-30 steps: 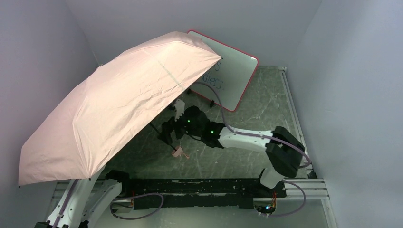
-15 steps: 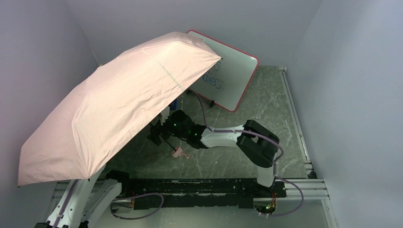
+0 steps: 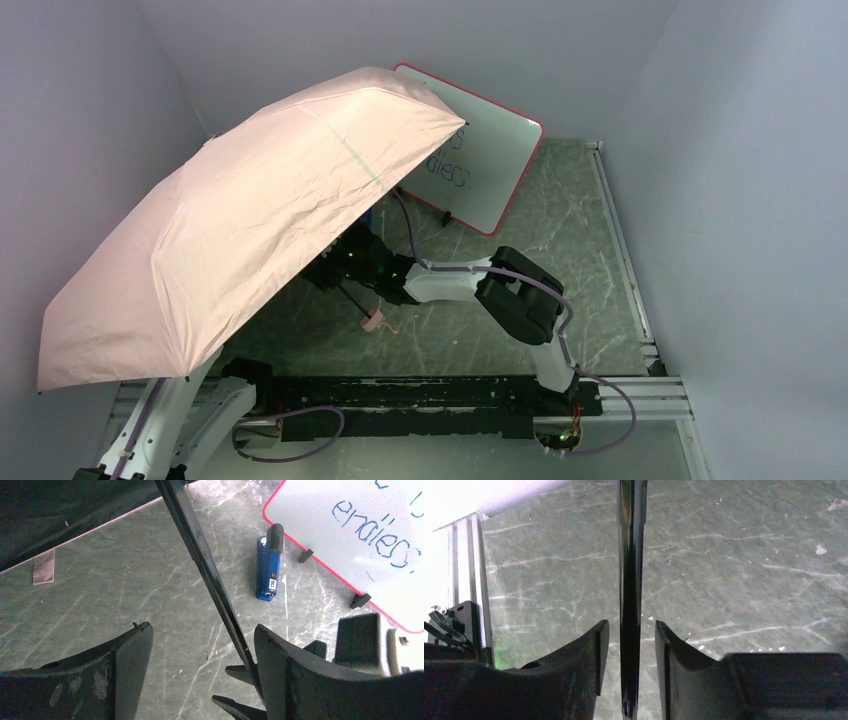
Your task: Put away the umbrella
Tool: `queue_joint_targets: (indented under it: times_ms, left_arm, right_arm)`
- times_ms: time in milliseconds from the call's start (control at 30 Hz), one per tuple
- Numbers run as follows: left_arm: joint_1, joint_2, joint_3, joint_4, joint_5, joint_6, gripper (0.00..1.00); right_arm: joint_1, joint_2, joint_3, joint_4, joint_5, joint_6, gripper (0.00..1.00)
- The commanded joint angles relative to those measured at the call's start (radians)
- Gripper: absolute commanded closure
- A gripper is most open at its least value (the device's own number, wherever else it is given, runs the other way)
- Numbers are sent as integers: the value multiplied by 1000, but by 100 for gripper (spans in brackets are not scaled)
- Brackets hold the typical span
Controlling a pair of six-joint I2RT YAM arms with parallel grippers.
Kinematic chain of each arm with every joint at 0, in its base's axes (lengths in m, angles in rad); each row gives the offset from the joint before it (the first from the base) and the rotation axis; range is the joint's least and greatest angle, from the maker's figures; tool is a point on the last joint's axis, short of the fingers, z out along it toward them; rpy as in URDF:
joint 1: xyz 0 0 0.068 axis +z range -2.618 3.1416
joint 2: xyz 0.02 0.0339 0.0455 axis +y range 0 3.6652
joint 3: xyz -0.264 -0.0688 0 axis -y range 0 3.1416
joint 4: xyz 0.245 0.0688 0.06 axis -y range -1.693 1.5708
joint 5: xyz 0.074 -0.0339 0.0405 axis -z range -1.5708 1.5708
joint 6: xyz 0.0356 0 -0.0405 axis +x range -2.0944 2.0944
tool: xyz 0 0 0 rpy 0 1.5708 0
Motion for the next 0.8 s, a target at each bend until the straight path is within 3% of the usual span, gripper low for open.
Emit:
queue_joint_targets:
  times_ms: [0,200,333,433,567,767]
  left_arm:
    - [4,-17,-5,50,22,-19,23]
    - [0,-31,-16,81,43,-32,22]
    - [-22,-36,-5,106,70,-1,21]
    - [-30,-34,24,87,85,13,13]
    - [-30,-12,119,40,205,9,3]
    - [-30,-32,219,-29,286,-27,3]
  right_arm:
    - [0,34,66,-28,-32,-12,62]
    - [-12,63,96,-20,-87,26,81]
    - [-29,72,98,2,-140,72,99]
    - [-42,64,88,29,-153,107,100]
    - [-51,41,86,58,-144,153,100]
    - [-51,-41,62,131,-83,210,100]
